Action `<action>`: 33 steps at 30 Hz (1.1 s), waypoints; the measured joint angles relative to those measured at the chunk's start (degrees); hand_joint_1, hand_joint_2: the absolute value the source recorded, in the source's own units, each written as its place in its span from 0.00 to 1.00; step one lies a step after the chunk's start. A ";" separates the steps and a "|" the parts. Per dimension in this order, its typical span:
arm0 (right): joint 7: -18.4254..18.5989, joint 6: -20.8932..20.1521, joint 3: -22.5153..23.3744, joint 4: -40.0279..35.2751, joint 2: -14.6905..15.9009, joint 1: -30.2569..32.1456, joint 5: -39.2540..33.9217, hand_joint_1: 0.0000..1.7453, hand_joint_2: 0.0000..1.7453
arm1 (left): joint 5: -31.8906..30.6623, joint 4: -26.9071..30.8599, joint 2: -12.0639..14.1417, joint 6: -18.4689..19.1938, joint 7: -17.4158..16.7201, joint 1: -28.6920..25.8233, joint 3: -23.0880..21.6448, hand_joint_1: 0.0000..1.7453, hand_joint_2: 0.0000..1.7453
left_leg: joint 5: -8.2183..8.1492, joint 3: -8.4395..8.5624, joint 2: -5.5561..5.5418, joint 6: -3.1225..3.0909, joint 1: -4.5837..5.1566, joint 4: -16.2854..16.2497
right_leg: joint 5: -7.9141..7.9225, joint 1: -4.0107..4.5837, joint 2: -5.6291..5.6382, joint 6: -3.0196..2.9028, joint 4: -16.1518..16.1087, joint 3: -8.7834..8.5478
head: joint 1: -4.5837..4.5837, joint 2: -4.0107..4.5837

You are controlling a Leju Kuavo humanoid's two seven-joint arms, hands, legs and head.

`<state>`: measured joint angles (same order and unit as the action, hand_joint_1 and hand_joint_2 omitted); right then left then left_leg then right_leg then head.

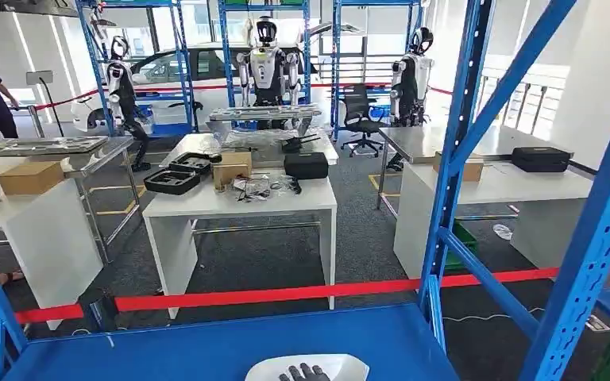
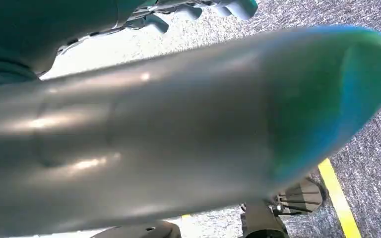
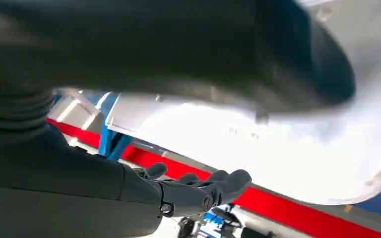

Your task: Take the parts from the cabinet and place them on the table.

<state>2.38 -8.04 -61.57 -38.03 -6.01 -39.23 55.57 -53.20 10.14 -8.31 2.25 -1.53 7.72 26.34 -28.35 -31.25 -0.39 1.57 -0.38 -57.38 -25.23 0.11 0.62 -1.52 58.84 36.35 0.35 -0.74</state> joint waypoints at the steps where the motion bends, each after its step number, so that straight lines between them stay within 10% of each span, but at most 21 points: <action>1: -0.50 -0.46 -0.02 -0.17 0.07 0.00 -0.70 0.00 1.00 | -0.09 0.00 0.00 0.00 -0.02 0.00 0.00 0.00 0.00 | 0.00 0.00 0.00 0.00 0.00 0.00 | 0.00 0.00 0.00 0.00 0.00 0.00 | 0.00 0.00; 33: -3.17 -6.67 -1.40 7.46 -2.25 0.05 -5.08 0.00 1.00 | -1.51 0.02 -0.31 0.15 -0.35 0.17 0.46 0.00 0.00 | 0.00 -0.02 -0.02 0.00 0.00 0.00 | 0.00 0.00 -0.02 0.00 0.00 -0.01 | 0.00 0.00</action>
<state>-0.79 -14.71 -62.97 -30.58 -8.26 -39.18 50.49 -54.71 10.16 -8.61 2.40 -1.88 7.89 26.80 -28.35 -31.27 -0.40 1.56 -0.38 -57.38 -25.23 0.11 0.60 -1.52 58.84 36.35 0.35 -0.74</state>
